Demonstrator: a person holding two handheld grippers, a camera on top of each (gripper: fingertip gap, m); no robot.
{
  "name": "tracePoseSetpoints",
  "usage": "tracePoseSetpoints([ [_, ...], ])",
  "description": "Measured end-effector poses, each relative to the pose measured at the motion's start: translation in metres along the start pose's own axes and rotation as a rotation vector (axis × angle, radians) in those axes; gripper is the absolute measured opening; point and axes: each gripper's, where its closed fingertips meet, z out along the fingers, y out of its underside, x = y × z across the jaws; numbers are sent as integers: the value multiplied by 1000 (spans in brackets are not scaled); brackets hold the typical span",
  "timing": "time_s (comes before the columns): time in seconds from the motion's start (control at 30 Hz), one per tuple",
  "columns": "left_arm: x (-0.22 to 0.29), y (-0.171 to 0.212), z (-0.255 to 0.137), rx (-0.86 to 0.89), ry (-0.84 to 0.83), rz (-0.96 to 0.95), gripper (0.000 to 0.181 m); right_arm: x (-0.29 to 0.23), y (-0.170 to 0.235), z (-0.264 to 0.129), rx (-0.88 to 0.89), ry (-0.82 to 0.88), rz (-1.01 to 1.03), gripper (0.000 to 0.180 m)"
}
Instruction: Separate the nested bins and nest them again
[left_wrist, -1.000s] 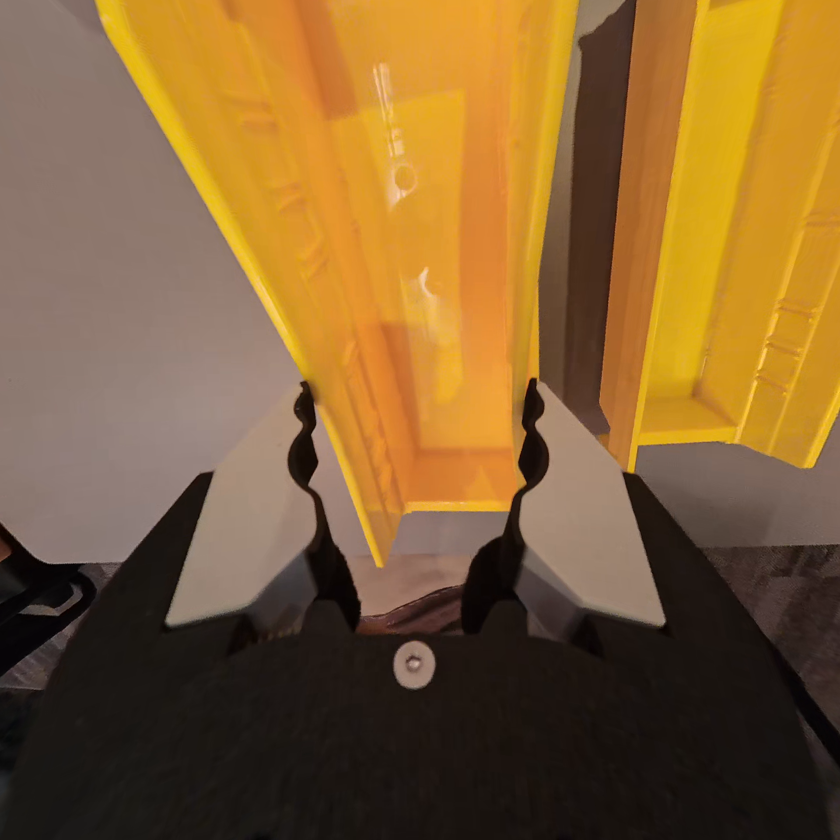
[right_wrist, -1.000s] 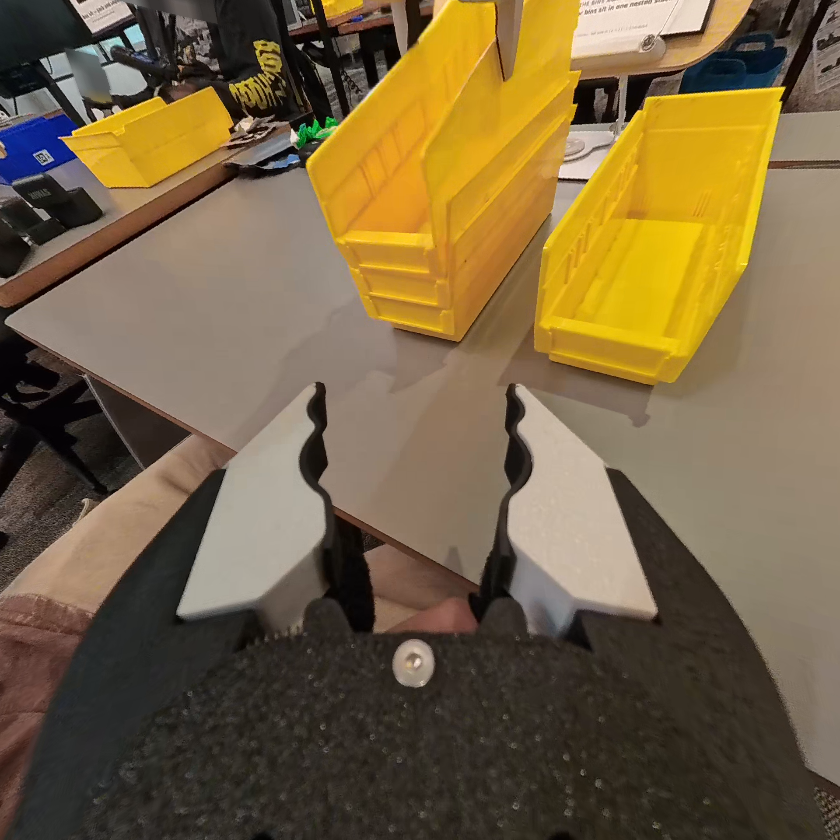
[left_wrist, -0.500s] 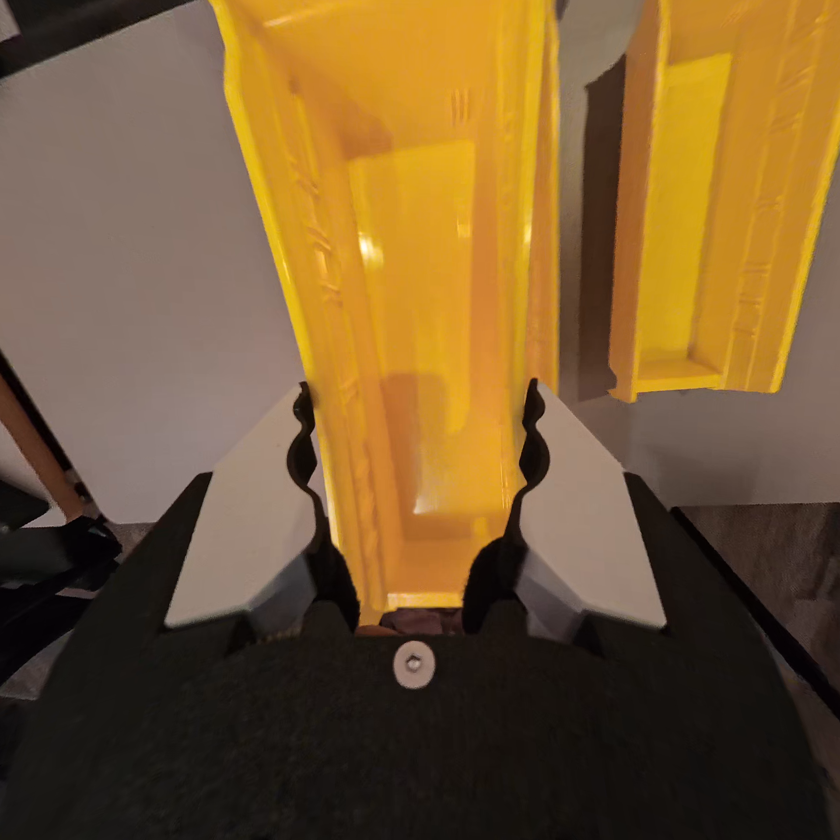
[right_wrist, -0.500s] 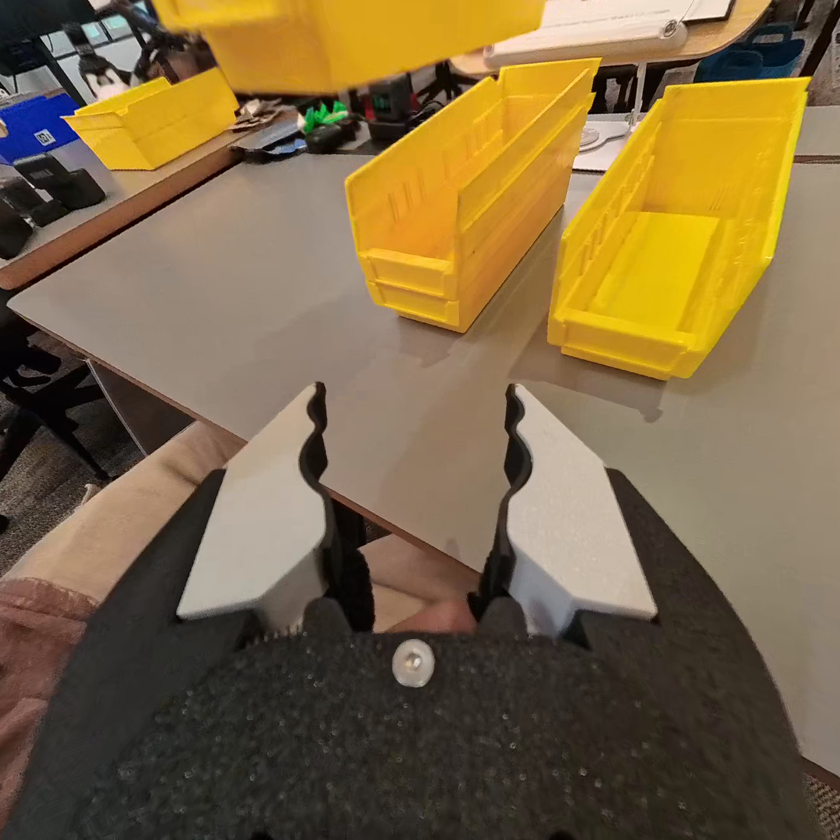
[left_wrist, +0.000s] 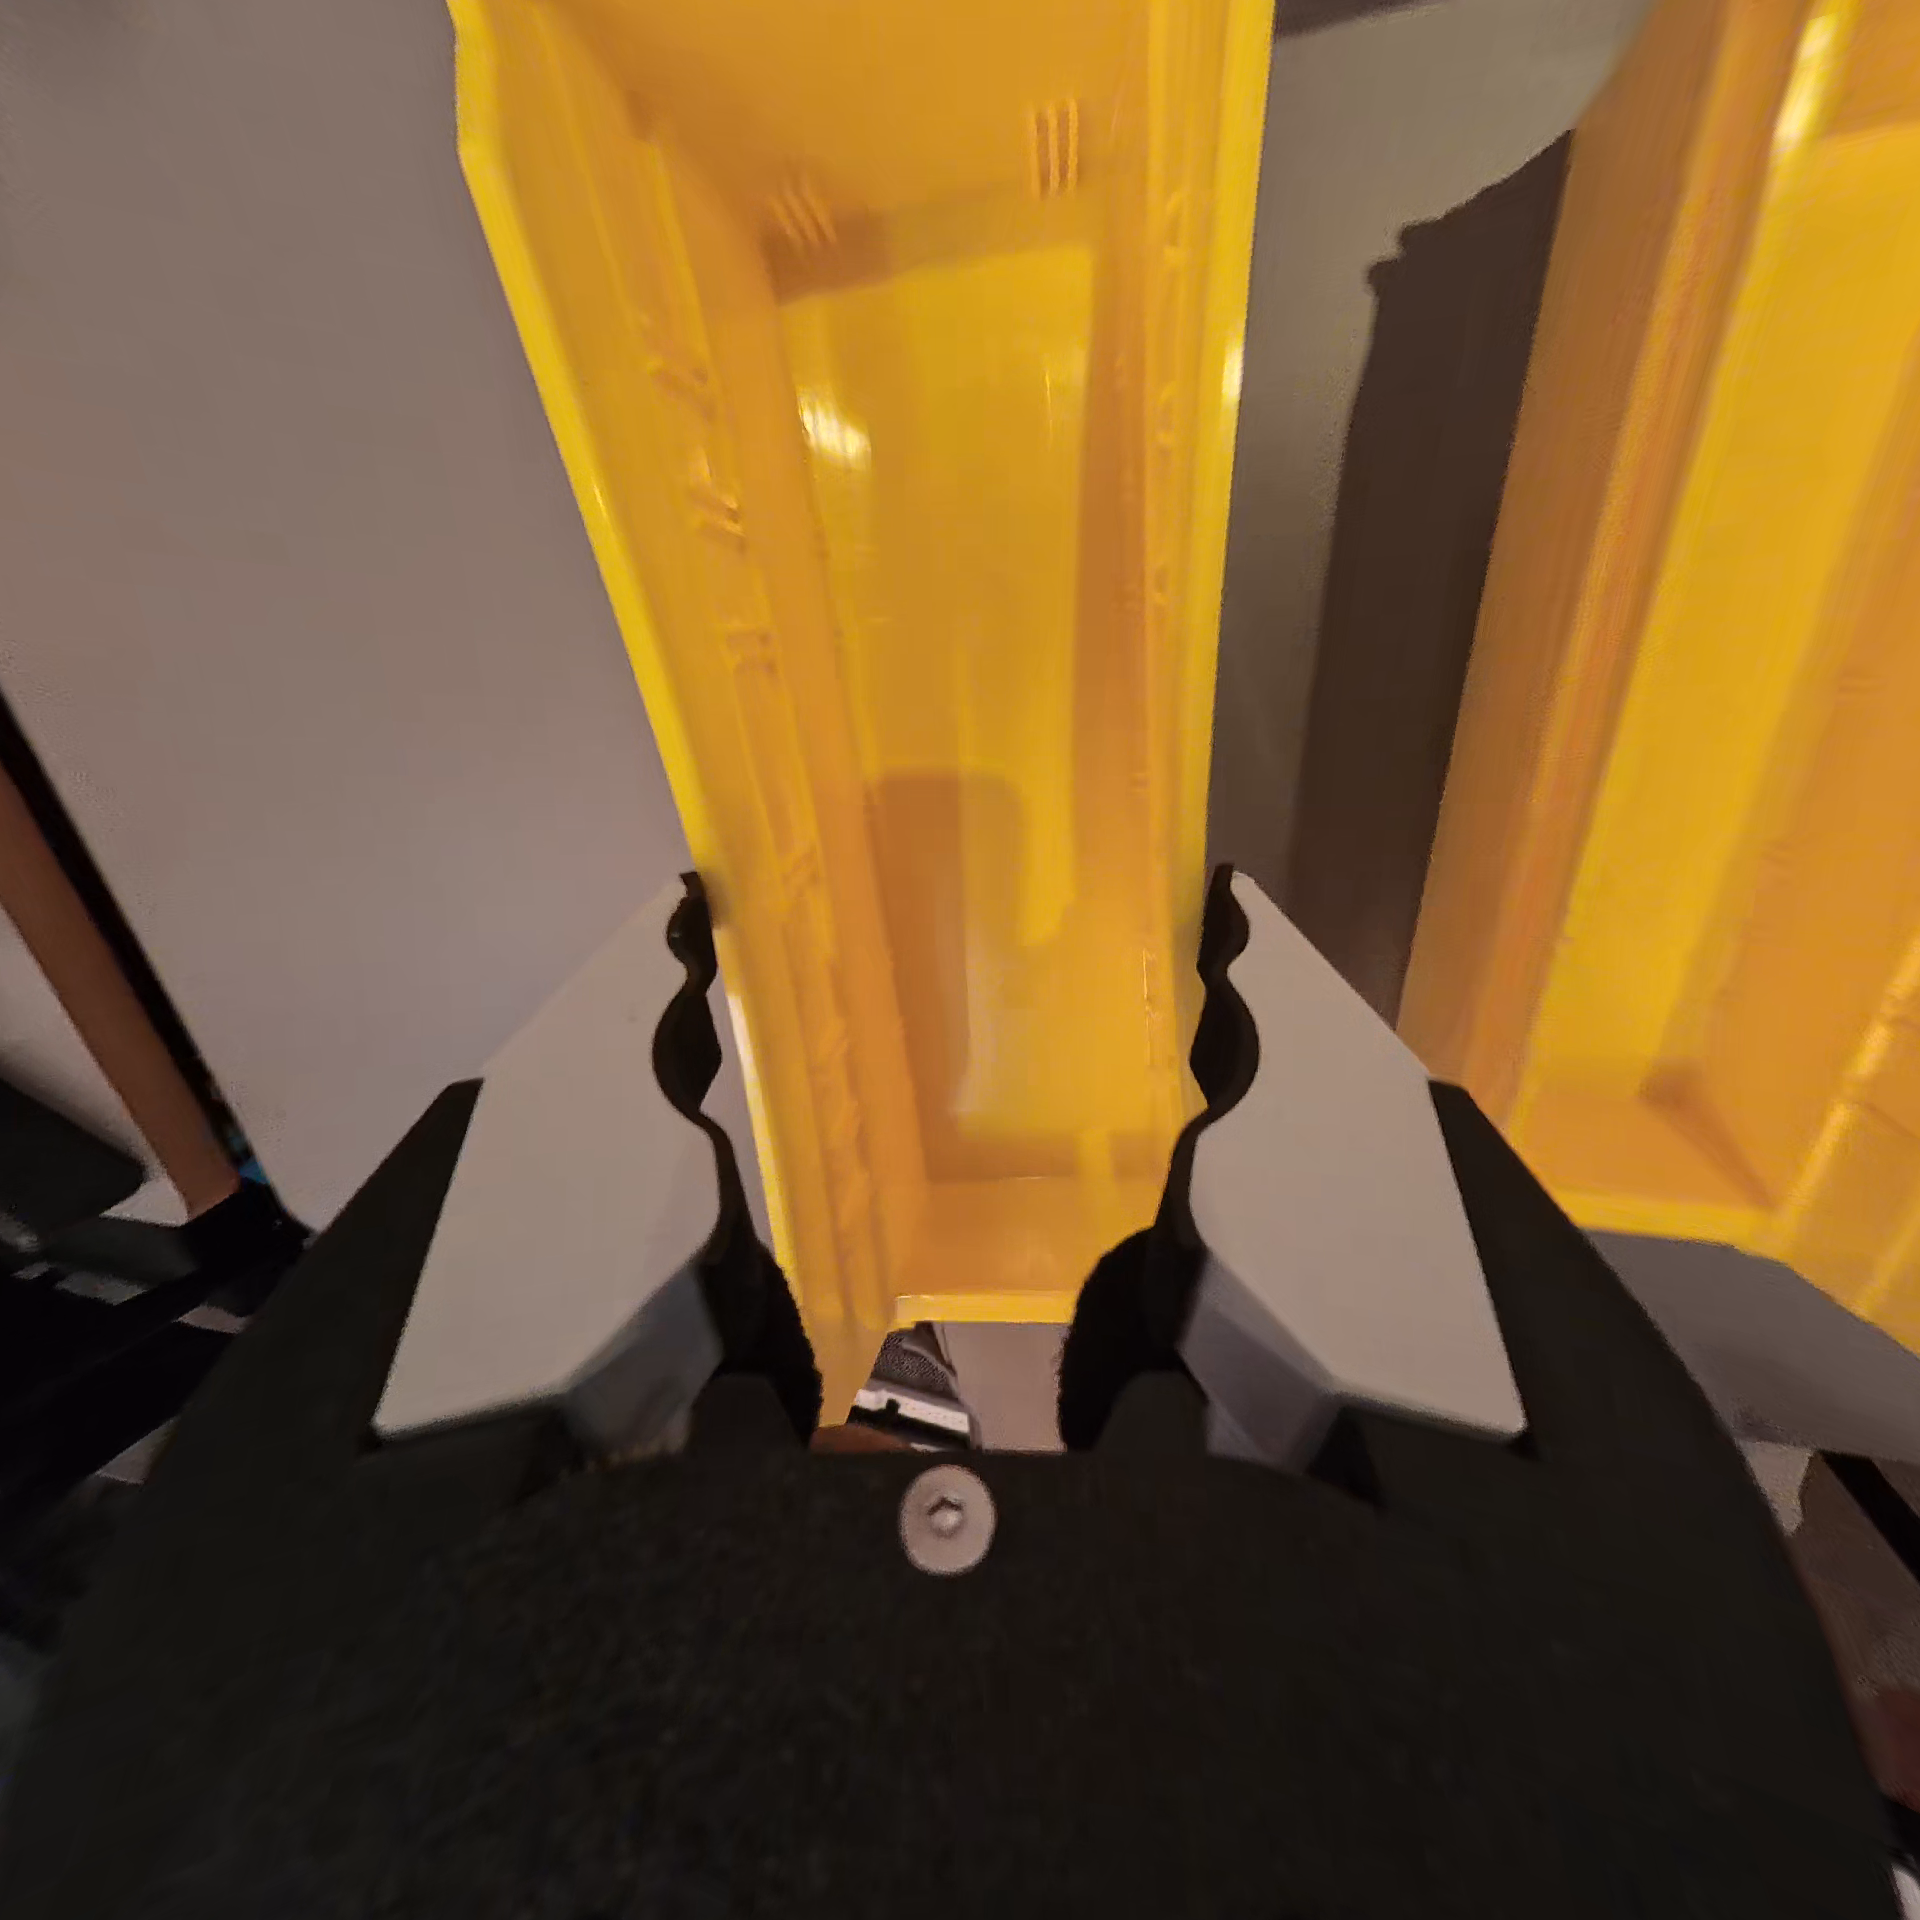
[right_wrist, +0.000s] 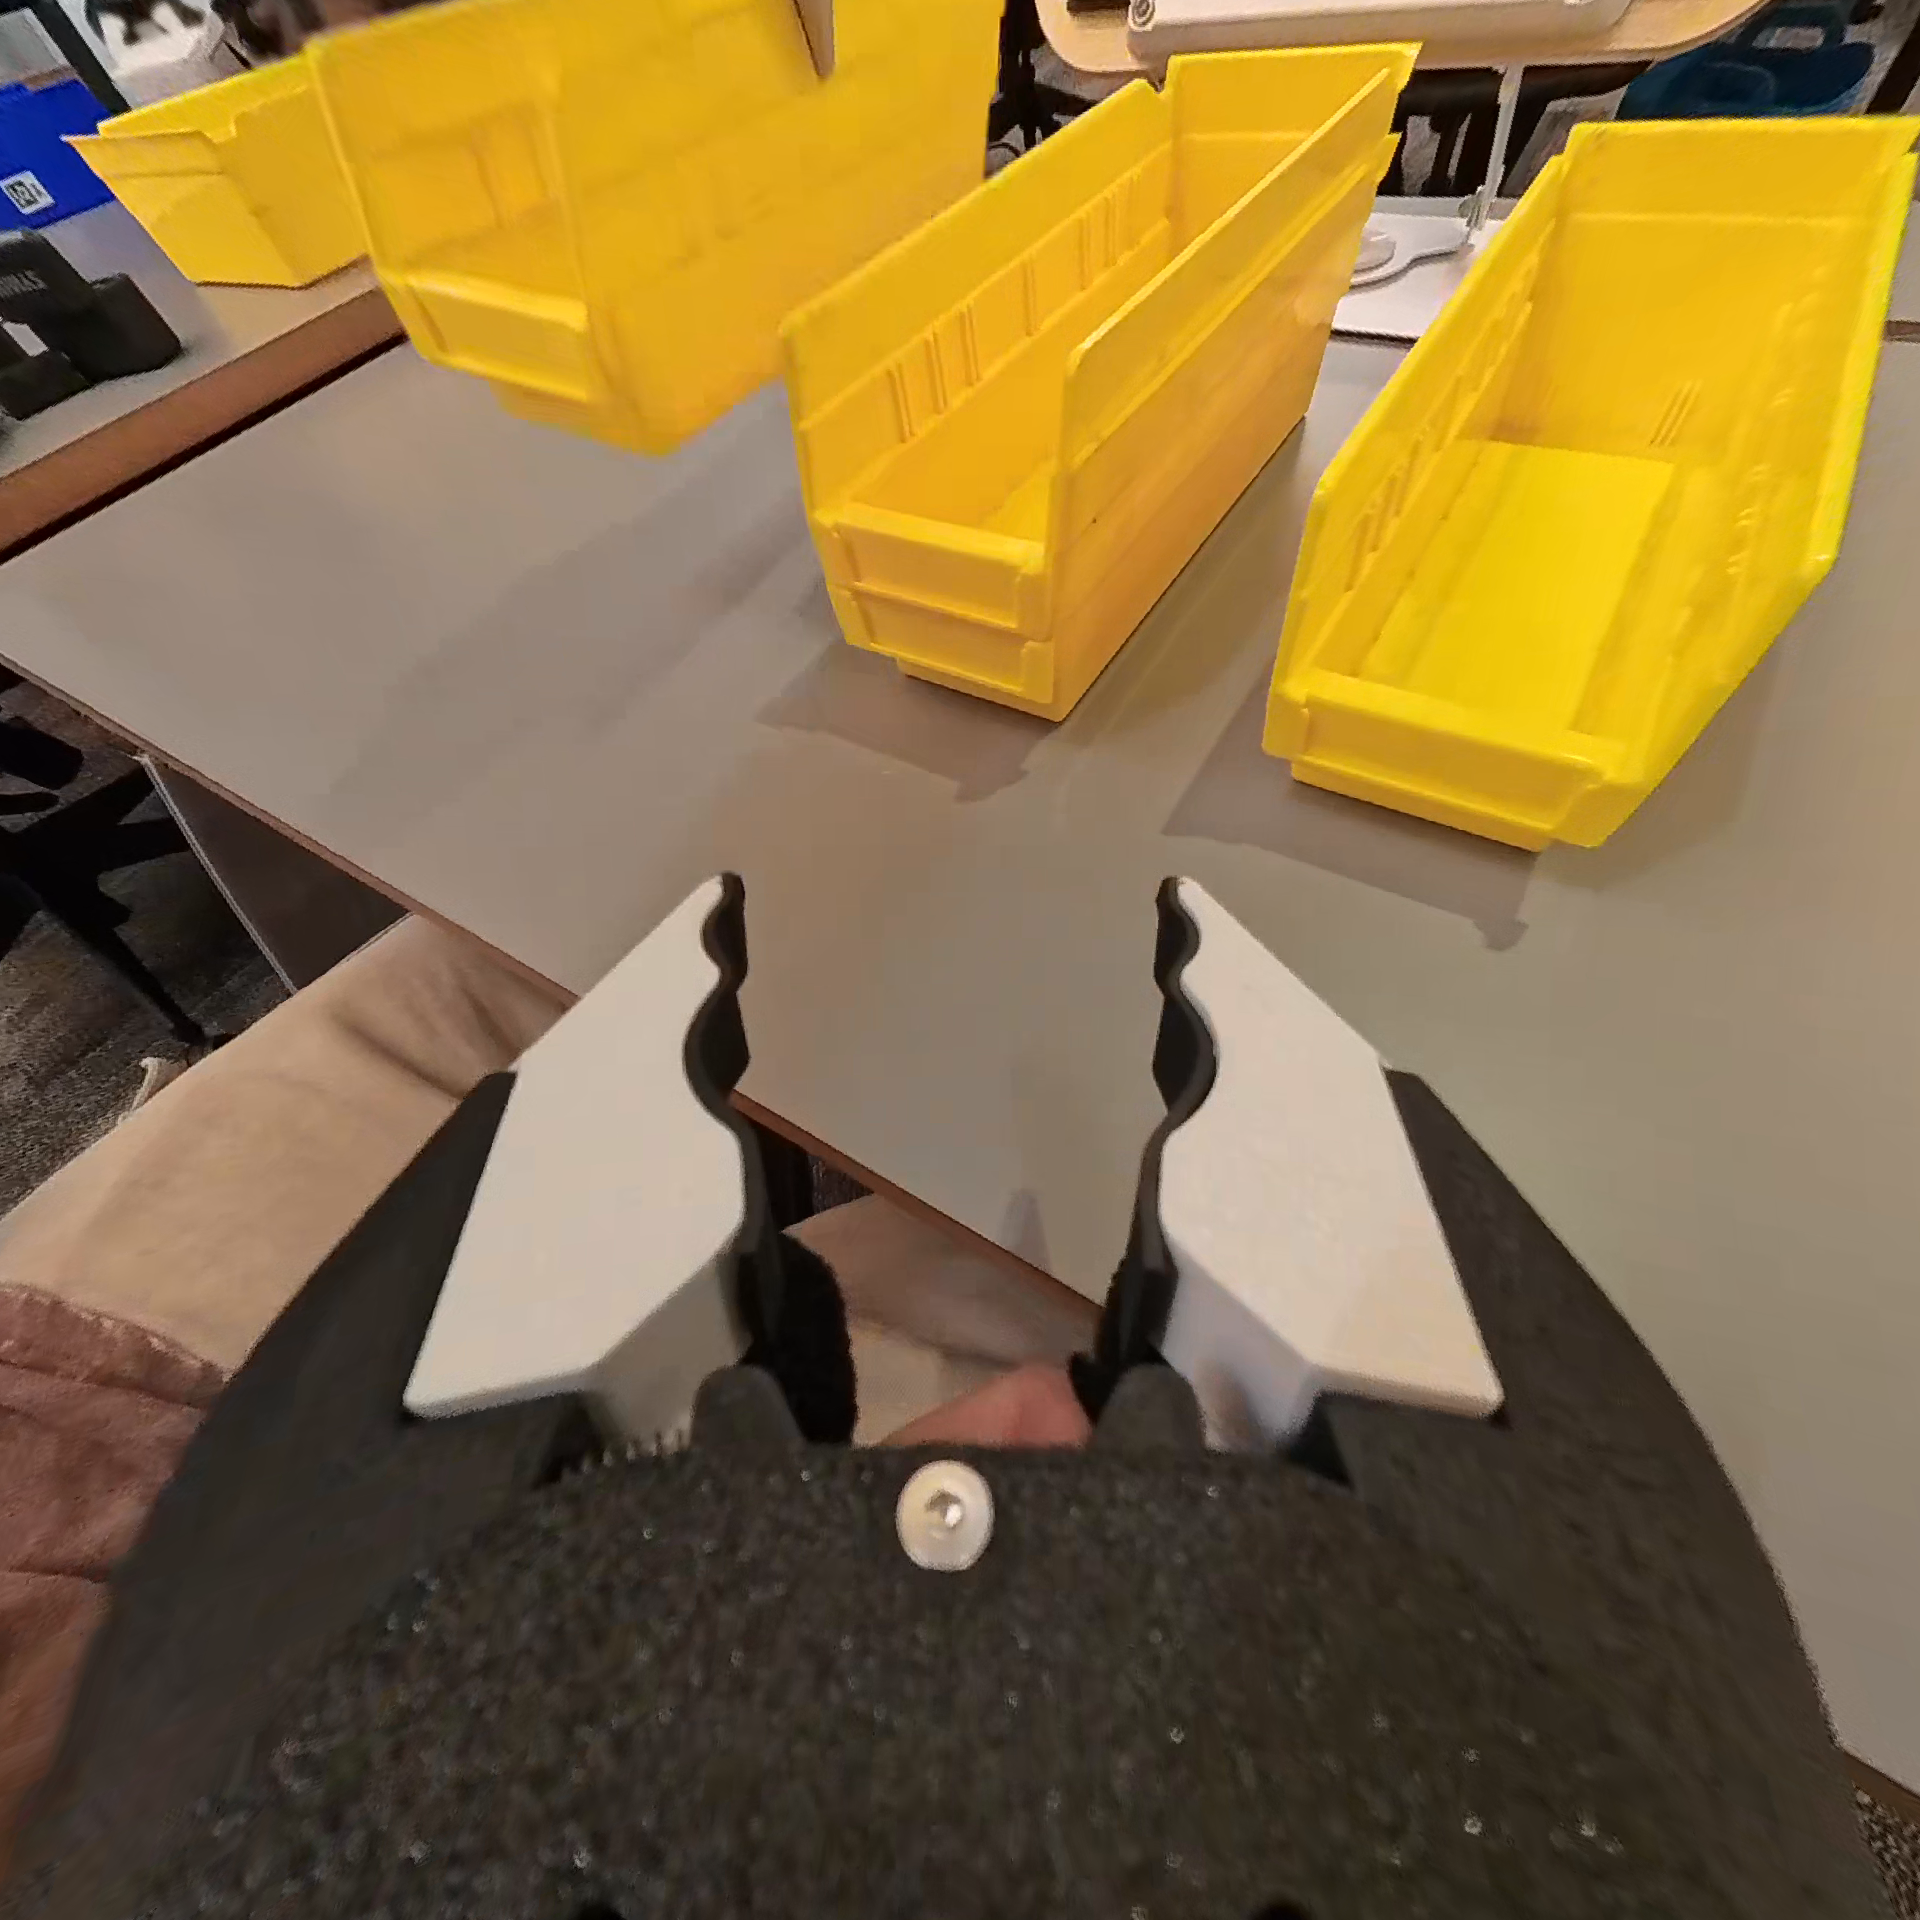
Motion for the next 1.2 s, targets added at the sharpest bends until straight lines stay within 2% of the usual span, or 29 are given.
tracePoseSetpoints([
  [0.27, 9, 0, 72, -17, 56, 29, 96, -5, 6, 5, -27, -18, -4, 79],
  [0.37, 9, -8, 76, 42, 72, -1, 98, -5, 7, 6, -33, -9, -24, 80],
  [0.5, 8, -8, 78, 65, 96, -22, 112, -10, 11, 8, -50, -22, -34, 80],
  [0.7, 4, -17, 50, 203, 144, -20, 117, -12, 19, 10, -85, -7, -64, 81],
  [0.83, 3, -13, 4, 435, 193, 50, 101, -14, 28, 14, -125, -9, -92, 85],
  [0.93, 20, 28, -25, 636, 335, 103, 97, -19, 37, 18, -159, -16, -124, 90],
  [1.03, 24, 91, -32, 787, 410, 91, 90, -24, 39, 21, -175, -22, -114, 98],
  [1.1, 30, 135, -31, 867, 465, 73, 89, -33, 29, 25, -148, -77, -30, 103],
  [1.2, 36, 187, -17, 951, 551, 45, 87, -46, -7, 36, -116, -191, 85, 106],
])
